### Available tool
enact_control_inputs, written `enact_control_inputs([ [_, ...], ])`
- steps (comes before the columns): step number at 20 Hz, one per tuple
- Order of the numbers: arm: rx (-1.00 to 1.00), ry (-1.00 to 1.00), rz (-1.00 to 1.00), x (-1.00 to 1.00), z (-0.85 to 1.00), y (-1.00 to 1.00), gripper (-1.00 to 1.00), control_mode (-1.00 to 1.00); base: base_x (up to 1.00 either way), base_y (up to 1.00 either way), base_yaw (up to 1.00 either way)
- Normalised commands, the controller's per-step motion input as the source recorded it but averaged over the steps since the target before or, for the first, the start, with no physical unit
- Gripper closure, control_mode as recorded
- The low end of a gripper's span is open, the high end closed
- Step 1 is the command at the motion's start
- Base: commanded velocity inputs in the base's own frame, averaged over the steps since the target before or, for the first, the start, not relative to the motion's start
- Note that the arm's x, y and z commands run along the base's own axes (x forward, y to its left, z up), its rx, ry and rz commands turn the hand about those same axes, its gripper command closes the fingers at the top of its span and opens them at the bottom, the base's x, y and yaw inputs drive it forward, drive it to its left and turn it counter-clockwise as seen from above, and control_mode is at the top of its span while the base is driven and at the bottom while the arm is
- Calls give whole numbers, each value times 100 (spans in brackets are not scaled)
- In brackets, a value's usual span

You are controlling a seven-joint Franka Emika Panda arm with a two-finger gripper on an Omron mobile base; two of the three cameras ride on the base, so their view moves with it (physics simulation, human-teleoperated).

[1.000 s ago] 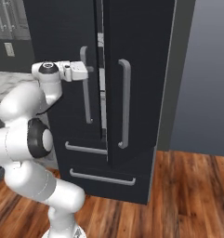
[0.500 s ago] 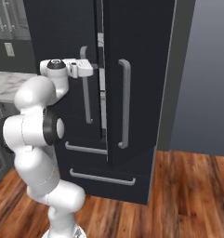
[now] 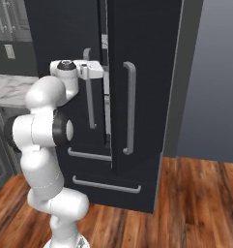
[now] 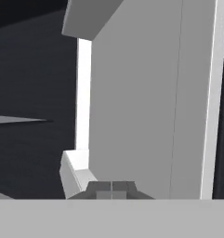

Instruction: Retrieve the fish from the fridge and place it on the saucepan with marinade on the stove.

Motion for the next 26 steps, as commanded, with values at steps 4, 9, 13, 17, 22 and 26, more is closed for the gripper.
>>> enact_control_inputs([
  [4,0,-1,0,0,-5,-42,100,-100,0,0,0],
  [9,0,0,0,0,-2,-45,100,-100,0,0,0],
  [13,0,-3,-3,-3,-5,-49,100,-100,0,0,0],
  [17,0,-4,-5,-6,-6,-43,100,-100,0,0,0],
  [22,0,-6,-14,-44,0,-55,100,-100,0,0,0],
  [26,0,-6,-16,-69,0,-64,100,-100,0,0,0],
])
